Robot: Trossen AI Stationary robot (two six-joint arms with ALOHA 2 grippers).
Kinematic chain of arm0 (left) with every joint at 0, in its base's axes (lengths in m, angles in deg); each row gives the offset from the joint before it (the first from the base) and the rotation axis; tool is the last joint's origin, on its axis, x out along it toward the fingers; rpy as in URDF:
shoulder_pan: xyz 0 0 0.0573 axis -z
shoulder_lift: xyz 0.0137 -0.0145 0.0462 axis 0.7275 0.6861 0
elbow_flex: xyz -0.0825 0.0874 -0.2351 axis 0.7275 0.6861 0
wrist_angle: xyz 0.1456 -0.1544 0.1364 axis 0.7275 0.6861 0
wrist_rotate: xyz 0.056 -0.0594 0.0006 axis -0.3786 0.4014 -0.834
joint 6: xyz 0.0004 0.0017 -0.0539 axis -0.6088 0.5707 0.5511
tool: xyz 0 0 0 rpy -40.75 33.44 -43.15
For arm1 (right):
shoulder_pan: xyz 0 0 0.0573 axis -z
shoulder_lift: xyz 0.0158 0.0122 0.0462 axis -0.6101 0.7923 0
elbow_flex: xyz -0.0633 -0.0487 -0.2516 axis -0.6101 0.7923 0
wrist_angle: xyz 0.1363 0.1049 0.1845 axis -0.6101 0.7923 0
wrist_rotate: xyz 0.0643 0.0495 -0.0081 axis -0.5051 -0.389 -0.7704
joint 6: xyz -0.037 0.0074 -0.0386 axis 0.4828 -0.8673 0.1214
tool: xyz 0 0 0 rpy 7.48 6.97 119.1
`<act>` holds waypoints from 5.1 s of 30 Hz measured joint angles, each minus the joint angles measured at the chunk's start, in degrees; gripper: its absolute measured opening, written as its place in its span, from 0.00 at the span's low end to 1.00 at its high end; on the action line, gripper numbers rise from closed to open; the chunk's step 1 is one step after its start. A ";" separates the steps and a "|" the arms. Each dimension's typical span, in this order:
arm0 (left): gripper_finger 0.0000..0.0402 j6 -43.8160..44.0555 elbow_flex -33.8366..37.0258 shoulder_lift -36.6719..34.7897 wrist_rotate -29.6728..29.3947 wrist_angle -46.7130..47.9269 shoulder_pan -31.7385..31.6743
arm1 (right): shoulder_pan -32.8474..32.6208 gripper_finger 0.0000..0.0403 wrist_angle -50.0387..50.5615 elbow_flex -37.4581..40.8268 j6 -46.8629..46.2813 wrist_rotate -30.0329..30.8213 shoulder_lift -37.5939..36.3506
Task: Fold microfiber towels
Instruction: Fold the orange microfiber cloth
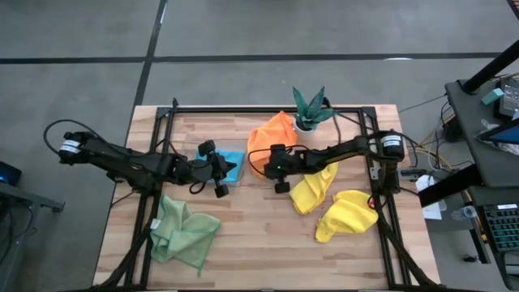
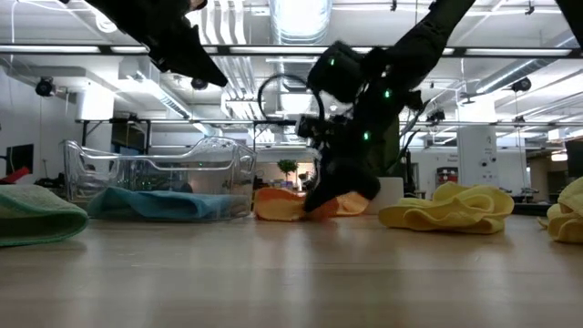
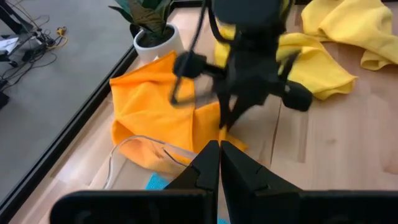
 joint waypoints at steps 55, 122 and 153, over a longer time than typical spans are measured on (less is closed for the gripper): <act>0.61 -12.42 -1.95 9.54 8.72 -34.02 14.40 | -25.48 0.02 17.26 -15.66 -8.69 -3.22 -28.46; 0.00 -25.94 -3.63 13.70 1.79 -49.93 19.29 | -19.13 0.50 13.66 -9.65 -4.12 -10.41 -14.98; 0.00 36.02 -0.98 11.13 25.91 -6.91 28.15 | -14.20 0.38 -17.42 -12.26 -21.14 -30.17 13.70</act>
